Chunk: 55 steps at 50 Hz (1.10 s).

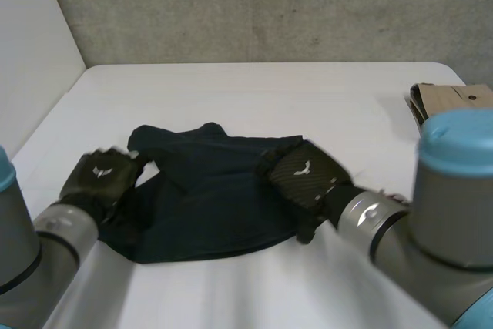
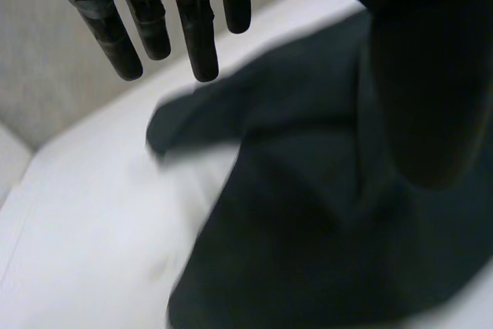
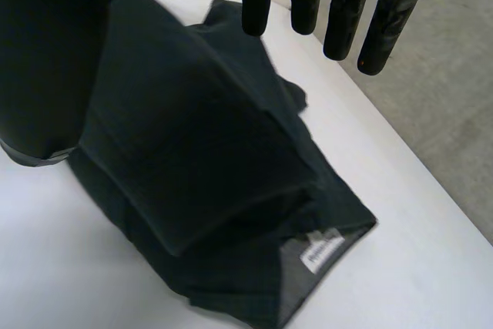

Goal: Fold the laundry.

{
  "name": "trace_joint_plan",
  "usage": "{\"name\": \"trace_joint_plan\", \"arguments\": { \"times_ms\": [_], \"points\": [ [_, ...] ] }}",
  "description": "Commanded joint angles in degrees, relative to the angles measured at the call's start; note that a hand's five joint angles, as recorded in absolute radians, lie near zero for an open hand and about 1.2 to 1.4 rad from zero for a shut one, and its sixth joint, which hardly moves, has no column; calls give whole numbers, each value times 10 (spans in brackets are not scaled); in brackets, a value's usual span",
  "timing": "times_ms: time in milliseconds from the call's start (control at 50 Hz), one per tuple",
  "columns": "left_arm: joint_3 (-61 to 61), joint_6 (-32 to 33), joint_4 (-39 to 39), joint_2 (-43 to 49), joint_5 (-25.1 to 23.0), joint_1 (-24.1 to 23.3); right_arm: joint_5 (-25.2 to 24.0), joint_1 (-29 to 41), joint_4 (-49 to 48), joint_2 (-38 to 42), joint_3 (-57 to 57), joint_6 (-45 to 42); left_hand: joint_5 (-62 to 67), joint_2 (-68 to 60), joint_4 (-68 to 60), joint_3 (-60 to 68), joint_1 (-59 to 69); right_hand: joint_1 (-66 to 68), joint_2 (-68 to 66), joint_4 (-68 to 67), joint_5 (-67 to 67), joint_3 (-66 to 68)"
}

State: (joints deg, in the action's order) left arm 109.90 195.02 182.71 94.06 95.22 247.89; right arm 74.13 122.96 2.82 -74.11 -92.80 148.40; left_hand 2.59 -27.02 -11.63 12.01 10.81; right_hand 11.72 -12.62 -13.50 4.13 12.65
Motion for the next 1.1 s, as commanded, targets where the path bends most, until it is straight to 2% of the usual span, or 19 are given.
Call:
{"name": "trace_joint_plan", "arguments": {
  "times_ms": [20,200,260,280,340,360,380,400,440,520,560,600,640,680,780,880,960,1100],
  "points": [
    [67,89,13,11,-13,79,85,61,-144,50,-52,-1,0,145,-9,6,18,0,9,18,-24,-9],
    [78,119,38,69,-99,137,100,63,-229,106,-56,-10,28,116,-38,34,46,27,-18,-10,3,18],
    [70,120,61,88,-115,140,101,62,-251,117,-48,-12,79,66,-88,85,96,114,-106,-97,90,105],
    [68,120,68,95,-115,140,101,61,-256,121,-42,-12,94,50,-103,100,112,183,-174,-165,159,174],
    [63,122,95,118,-115,137,100,59,-262,123,-36,-13,178,-34,-187,184,196,370,-361,-352,346,360],
    [61,122,100,123,-115,136,98,58,-267,122,-33,-12,218,-74,-228,224,236,514,-505,-496,490,504],
    [56,122,110,132,-115,134,94,57,-272,120,-32,-12,360,-216,-370,366,378,607,-598,-589,583,597],
    [52,123,113,136,-114,133,92,57,-273,116,-32,-11,435,-290,-444,441,452,659,-650,-642,635,650],
    [39,123,120,138,-109,133,88,54,-273,108,-28,-12,673,-528,-682,679,691,683,-674,-665,659,673],
    [13,122,116,111,-102,124,88,38,-261,76,-11,-10,674,-530,-684,680,692,683,-674,-665,659,673],
    [3,120,115,65,-101,118,87,25,-237,43,2,-12,674,-530,-684,680,692,683,-674,-665,659,673],
    [-15,113,119,-14,-100,102,74,1,-162,-6,35,-18,674,-530,-684,680,692,683,-674,-665,659,673],
    [-29,113,121,-55,-100,92,59,-17,-81,-41,86,-18,674,-530,-684,680,692,683,-674,-665,659,673],
    [-57,107,118,-119,-99,80,49,-26,-28,-54,125,-16,674,-530,-684,680,692,683,-674,-665,659,673],
    [-119,90,99,-173,-102,66,23,-49,112,-60,241,-16,674,-530,-684,680,692,683,-674,-665,659,673],
    [-176,90,35,-143,-102,42,13,-80,253,-52,346,-23,674,-530,-684,680,692,683,-674,-665,659,673],
    [-214,92,4,-72,-101,34,2,-92,310,-3,390,-29,674,-530,-684,680,692,683,-674,-665,659,673],
    [-290,120,4,91,-98,20,7,-90,309,109,448,-30,674,-530,-684,680,692,683,-674,-665,659,673]
  ]
}}
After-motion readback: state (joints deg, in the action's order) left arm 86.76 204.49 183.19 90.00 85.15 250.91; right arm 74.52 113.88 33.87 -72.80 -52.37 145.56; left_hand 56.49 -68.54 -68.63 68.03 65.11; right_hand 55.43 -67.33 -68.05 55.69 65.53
